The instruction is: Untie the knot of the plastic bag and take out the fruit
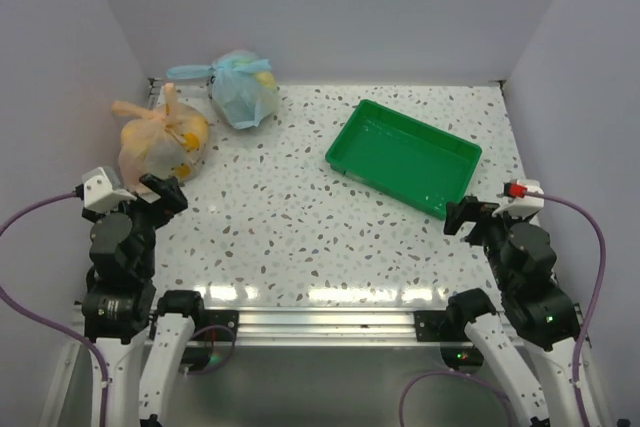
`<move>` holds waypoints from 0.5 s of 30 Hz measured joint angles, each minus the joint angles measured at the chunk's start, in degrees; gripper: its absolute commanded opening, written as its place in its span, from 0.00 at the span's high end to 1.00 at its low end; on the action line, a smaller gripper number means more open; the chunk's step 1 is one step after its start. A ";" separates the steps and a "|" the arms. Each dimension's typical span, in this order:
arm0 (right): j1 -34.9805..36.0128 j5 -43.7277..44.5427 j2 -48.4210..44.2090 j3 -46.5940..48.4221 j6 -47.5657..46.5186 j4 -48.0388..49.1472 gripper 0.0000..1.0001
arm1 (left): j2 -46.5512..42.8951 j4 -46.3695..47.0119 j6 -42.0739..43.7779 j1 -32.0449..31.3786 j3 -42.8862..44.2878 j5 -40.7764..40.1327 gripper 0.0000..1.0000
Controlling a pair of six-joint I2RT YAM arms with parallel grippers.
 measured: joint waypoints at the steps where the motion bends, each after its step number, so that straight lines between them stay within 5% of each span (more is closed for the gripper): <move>1: 0.31 0.09 -0.39 -0.11 0.02 0.02 0.01 | 0.98 0.00 -0.37 0.00 -0.07 -0.02 0.00; 15: 2.84 2.19 -5.25 -1.64 0.83 0.42 0.01 | 22.64 6.49 -2.40 0.00 1.29 -3.48 0.00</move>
